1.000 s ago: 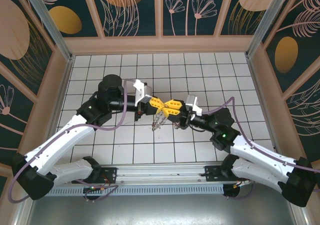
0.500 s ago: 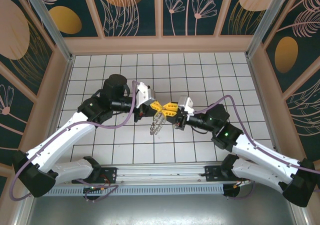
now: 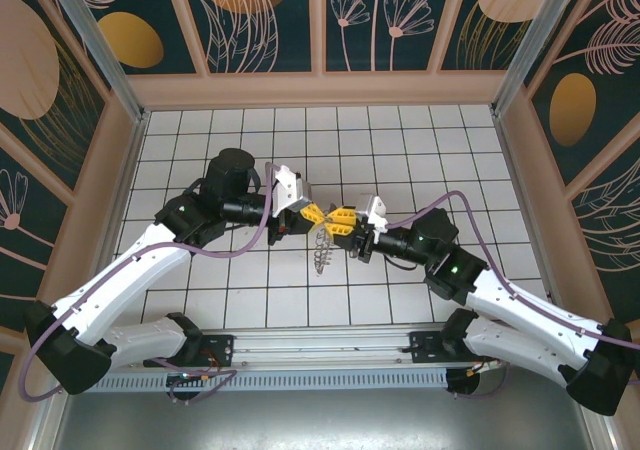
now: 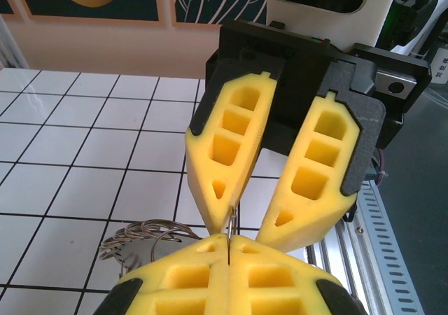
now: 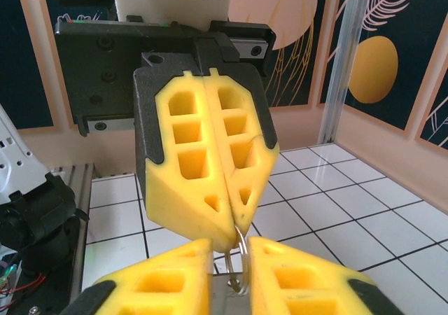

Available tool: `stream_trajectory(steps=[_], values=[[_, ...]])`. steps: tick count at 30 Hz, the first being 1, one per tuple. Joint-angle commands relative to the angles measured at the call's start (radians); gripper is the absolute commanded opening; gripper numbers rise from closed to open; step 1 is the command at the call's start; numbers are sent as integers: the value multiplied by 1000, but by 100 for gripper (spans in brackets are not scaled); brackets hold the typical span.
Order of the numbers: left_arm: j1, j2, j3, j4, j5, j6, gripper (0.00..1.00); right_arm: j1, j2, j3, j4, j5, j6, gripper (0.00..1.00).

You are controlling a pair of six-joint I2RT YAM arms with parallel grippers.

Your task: Put the keys on the keyring

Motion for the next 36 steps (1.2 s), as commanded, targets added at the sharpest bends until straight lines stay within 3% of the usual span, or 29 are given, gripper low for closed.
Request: stream_trajectory(steps=[1,5,10,13,17,27,36], values=[[-4,8,42,9,9,26,0,10,-21,8,-2,13,-10,14],[-5,6,43,1,2,30,0,9,-17,8,-8,22,-14,0],[-5,-5,31,11,63,10,0,9,-30,-3,7,19,-23,0],[-5,0,17,15,121,-8,8,9,-40,-10,51,-40,-11,0],[-5,-7,-7,44,163,-29,8,9,-36,-17,132,-124,23,0],[-4,-22,-36,107,192,-66,20,7,-25,-58,315,-157,86,0],[-3,-35,-59,160,211,-100,21,8,-22,-90,428,-157,121,0]])
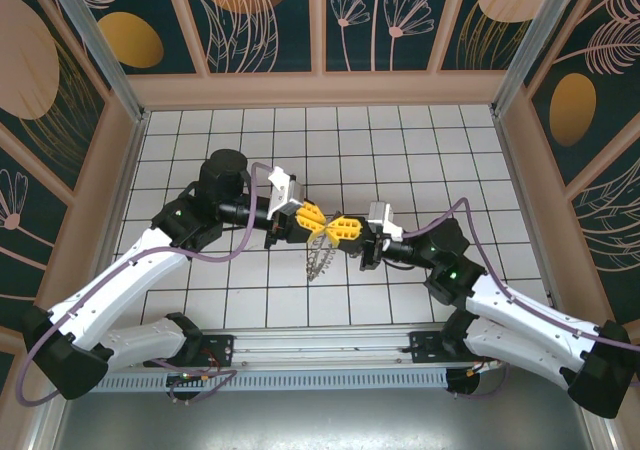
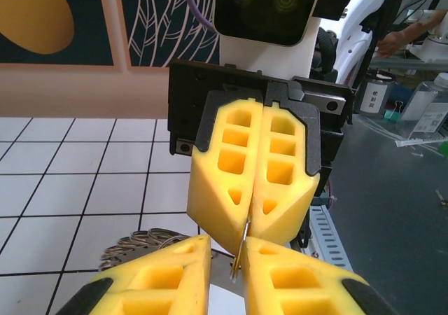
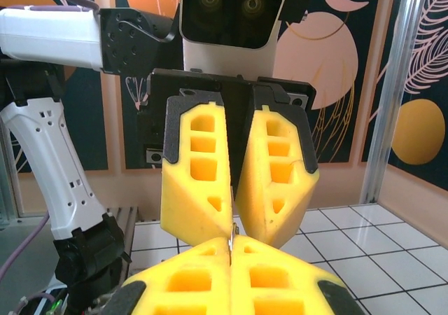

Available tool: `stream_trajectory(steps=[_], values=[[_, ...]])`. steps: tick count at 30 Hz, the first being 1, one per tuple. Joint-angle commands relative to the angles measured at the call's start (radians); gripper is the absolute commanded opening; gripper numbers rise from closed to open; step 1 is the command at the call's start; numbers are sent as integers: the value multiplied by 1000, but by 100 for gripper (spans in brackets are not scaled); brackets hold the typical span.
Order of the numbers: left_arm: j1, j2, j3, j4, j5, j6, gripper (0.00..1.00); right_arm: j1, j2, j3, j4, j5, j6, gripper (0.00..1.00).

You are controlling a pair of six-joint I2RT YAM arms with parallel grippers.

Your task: Put the keys on the keyring

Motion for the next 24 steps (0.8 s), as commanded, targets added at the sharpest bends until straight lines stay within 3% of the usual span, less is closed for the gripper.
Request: stream_trajectory(steps=[1,4,7,11,14,17,19,24], values=[[-7,-1,-22,47,37,-25,21,9,2,-3,161,-18,28,0],[-6,-1,-22,50,40,-28,16,9,2,-17,197,-9,38,0],[-6,-6,-22,55,37,-24,0,9,3,-26,219,6,45,0],[-6,-17,-21,57,16,-18,0,8,-3,-14,161,51,32,2],[-1,-25,-20,62,5,-15,0,11,-16,5,72,87,2,26],[4,-28,-18,61,-1,-13,0,10,-34,11,11,121,-16,36],[7,-28,-18,57,-5,-9,0,10,-43,17,-33,144,-26,36],[10,-26,-14,52,-8,-5,0,10,-56,9,-74,158,-32,23]])
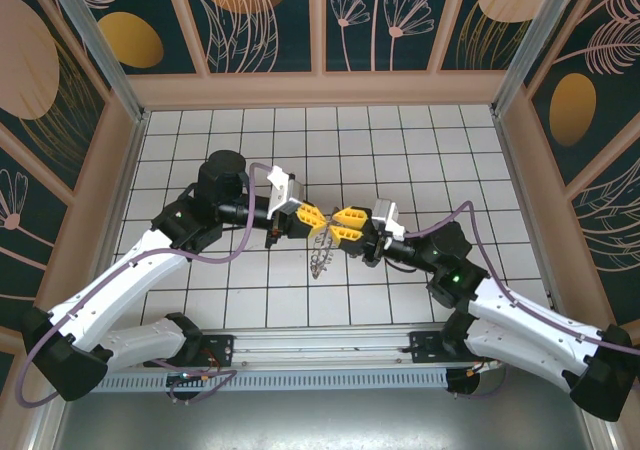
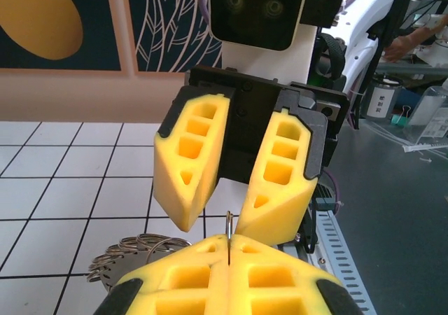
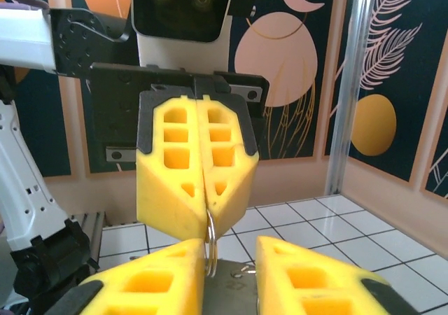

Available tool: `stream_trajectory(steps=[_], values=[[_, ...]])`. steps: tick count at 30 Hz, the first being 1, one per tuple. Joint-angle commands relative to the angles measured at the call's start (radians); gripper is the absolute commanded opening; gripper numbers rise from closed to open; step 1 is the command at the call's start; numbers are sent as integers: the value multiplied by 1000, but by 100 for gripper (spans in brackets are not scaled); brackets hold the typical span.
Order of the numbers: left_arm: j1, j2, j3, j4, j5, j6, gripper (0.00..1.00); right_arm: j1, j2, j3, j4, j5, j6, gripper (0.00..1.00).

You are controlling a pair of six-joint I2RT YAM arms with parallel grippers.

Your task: Put the keys on the keyring

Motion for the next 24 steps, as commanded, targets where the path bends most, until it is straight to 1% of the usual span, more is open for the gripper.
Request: stream_trajectory(steps=[1,9,12,16,20,24], values=[[7,-17,2,12,9,14,0,6,-20,25,-32,31,-13,22],[7,-13,10,-15,3,29,0,6,-4,35,-19,2,-14,23],[7,-4,17,-32,-2,40,0,6,6,40,-17,-6,-13,22],[6,2,18,-40,-2,47,0,6,16,46,-18,-19,-13,9],[7,3,20,-39,0,48,0,6,23,51,-23,-31,-20,0],[7,2,13,-23,0,31,0,6,23,53,-21,-56,-27,0]])
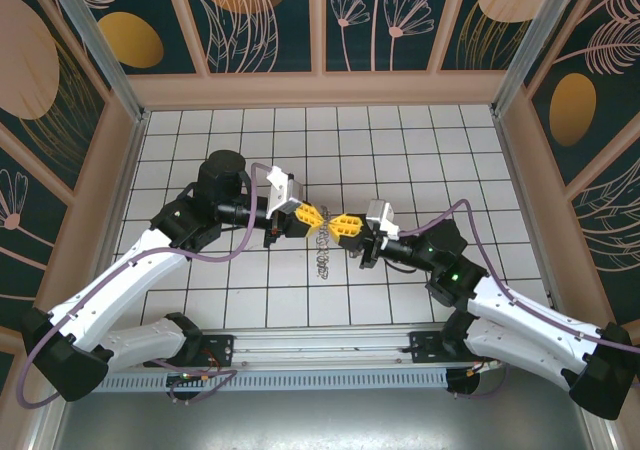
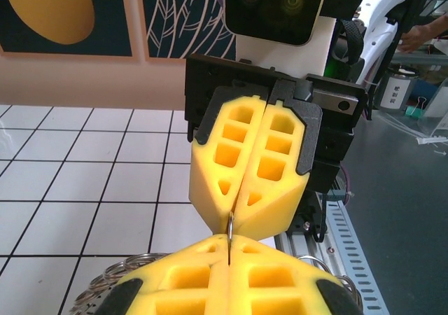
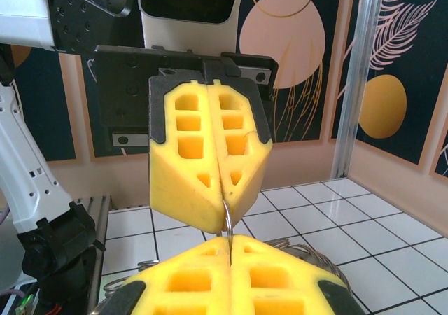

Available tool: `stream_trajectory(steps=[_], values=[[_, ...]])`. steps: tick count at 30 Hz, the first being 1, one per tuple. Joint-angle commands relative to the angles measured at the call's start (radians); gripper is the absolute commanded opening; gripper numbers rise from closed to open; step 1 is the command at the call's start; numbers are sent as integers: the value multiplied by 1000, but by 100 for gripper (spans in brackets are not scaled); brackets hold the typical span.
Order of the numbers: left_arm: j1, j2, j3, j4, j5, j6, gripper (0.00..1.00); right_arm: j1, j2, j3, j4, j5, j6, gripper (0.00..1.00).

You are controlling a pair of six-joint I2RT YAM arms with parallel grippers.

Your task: Put the keys on the keyring

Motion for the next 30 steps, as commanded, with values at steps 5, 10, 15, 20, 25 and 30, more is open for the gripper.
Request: stream_trajectory(steps=[5,10,15,20,25,30], values=[[-5,1,-1,51,33,-22,11,3,-7,26,73,-47,-10,0],[-4,-3,-9,74,37,-38,20,1,-20,11,125,-60,7,0],[-3,-1,-23,97,46,-49,24,-2,-21,-6,167,-69,26,0],[3,1,-31,108,64,-54,21,-2,-30,-11,178,-68,30,0],[6,2,-37,124,78,-59,10,-8,-38,-12,187,-79,35,0],[8,7,-40,141,95,-69,8,-11,-42,-18,205,-82,44,0]])
